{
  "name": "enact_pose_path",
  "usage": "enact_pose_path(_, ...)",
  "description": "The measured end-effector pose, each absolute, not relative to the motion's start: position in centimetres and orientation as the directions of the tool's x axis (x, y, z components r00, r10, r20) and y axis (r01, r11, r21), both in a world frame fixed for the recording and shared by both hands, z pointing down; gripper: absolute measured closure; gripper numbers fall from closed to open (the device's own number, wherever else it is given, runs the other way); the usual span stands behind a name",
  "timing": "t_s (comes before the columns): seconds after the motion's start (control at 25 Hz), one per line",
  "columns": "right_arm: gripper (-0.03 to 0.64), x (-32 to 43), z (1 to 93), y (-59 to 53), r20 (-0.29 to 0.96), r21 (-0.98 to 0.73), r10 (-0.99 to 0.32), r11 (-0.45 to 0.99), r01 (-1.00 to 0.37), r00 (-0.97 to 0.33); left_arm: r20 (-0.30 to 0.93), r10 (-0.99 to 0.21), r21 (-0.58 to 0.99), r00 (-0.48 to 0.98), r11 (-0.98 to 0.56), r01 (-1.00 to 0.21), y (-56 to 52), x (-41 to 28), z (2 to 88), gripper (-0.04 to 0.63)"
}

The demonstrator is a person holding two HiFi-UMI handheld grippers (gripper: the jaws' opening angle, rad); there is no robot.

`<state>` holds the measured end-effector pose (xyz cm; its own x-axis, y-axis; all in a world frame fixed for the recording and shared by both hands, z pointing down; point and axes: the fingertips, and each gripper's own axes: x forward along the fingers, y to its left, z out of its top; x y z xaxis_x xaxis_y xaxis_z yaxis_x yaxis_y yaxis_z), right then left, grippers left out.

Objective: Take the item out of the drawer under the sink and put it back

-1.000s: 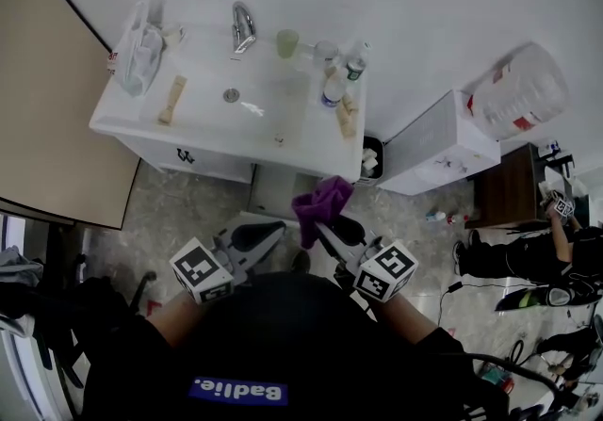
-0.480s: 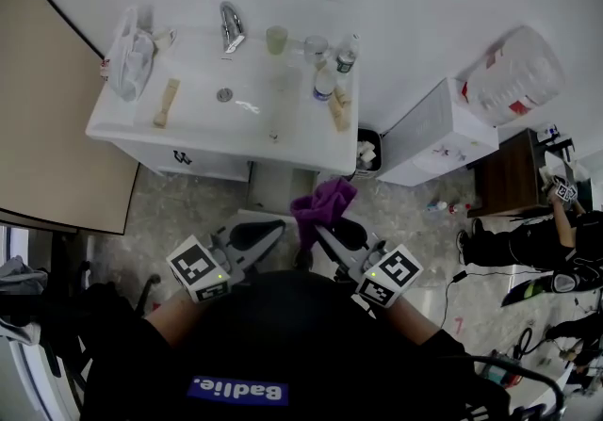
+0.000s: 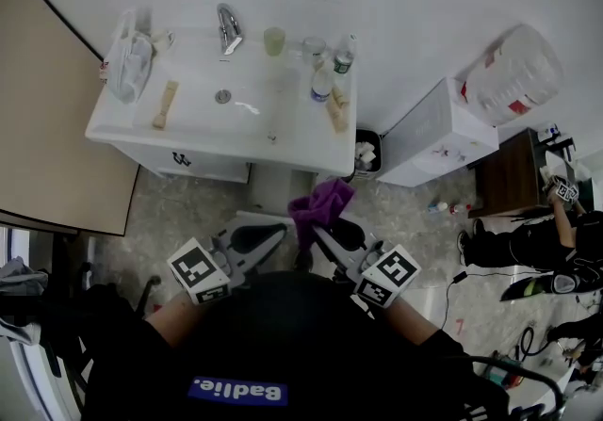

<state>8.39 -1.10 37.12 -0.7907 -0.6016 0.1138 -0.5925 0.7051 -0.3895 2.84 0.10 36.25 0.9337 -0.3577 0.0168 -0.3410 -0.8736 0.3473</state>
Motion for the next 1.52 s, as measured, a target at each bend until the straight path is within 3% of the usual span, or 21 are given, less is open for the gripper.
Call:
enact_pose_path(0.4,0.529,8.1,39.0,-2.3,0.164,-0.376,-0.576,0.714,-0.591,-0.801,0.032,-0.364,0.359,0.931,-0.865,-0.351,-0.1,3.0,36.7,0.606)
enact_pose_path(1.04,0.529,6.0,50.4,-6.3,0.371,-0.309,-0.422,0.784,-0.538,-0.827,0.058,-0.439,0.363,0.897,-0.828,-0.428,-1.1,2.3,38.0,0.606)
enact_pose_path(1.52,0.529,4.8,62.8,-8.5,0.605,-0.233,-0.268,0.841,-0.488,-0.75,0.075,-0.509,0.376,0.857,-0.782,-0.497,-2.0,1.3,38.5,0.605)
